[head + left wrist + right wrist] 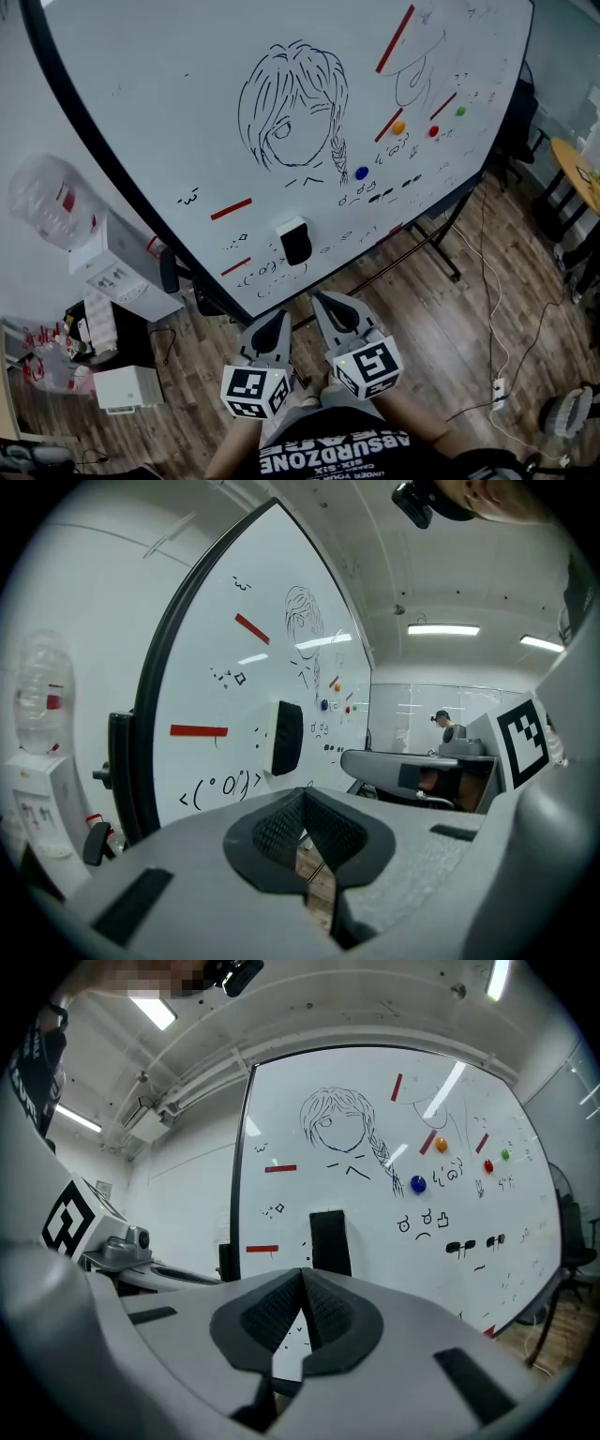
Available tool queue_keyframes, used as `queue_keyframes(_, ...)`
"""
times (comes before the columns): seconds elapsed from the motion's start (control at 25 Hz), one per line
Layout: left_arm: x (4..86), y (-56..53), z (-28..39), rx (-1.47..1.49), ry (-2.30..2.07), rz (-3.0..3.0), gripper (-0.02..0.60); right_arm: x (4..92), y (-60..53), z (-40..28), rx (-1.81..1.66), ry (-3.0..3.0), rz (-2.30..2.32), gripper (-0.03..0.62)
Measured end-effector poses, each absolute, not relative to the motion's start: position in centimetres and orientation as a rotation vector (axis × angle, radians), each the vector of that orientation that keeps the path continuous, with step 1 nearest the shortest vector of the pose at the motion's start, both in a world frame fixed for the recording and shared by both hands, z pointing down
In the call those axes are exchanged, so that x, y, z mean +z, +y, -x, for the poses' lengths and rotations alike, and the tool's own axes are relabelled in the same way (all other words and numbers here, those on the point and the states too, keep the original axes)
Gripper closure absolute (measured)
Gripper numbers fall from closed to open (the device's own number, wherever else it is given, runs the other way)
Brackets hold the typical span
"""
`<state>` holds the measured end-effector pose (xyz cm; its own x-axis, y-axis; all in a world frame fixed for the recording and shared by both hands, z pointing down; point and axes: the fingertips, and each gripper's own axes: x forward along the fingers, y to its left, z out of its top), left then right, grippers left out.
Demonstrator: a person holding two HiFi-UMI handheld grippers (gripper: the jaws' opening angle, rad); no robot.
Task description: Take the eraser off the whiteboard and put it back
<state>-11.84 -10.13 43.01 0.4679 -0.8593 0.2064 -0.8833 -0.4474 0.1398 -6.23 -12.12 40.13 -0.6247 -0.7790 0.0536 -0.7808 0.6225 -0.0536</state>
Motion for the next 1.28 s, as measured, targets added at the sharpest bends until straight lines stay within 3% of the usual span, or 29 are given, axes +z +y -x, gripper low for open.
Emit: queue_keyframes(1.28, 43.2, -7.1, 12.0, 0.133, -1.477, -2.503, 0.577, 41.8, -8.2, 6.7, 0.138, -2.736, -1.34, 0.596)
